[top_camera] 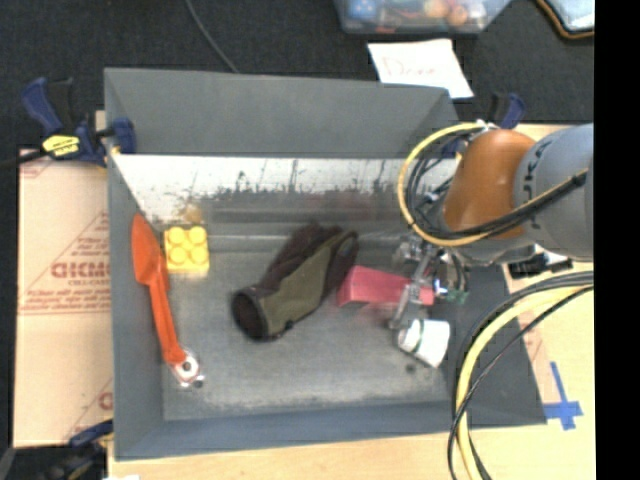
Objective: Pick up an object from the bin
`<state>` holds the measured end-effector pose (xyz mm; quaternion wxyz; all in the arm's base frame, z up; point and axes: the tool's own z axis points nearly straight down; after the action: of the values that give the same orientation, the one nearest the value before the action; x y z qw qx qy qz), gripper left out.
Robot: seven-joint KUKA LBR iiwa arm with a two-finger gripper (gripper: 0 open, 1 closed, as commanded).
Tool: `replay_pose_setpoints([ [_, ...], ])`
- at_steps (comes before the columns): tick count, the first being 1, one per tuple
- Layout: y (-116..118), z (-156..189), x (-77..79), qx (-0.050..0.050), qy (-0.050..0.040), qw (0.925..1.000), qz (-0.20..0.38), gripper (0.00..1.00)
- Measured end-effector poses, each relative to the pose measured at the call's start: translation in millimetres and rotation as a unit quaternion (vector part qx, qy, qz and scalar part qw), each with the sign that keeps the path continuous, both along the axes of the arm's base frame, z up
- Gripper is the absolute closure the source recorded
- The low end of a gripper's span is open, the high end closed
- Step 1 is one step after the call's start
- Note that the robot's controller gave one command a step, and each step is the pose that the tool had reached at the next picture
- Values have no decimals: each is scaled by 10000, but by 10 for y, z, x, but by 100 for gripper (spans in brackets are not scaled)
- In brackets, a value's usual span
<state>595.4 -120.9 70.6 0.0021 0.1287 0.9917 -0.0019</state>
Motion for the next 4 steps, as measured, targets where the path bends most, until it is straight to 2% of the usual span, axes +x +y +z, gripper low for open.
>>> replay_pose_setpoints([
  [1, 23, 9, 87, -14, -74, 9948, 1020, 100],
  [2, 22, 9, 87, -14, -74, 9948, 1021, 100],
  [3, 26, 215, 56, -3, -30, 9948, 1021, 100],
  [4, 22, 484, 67, -11, -49, 9947, 1022, 100],
])
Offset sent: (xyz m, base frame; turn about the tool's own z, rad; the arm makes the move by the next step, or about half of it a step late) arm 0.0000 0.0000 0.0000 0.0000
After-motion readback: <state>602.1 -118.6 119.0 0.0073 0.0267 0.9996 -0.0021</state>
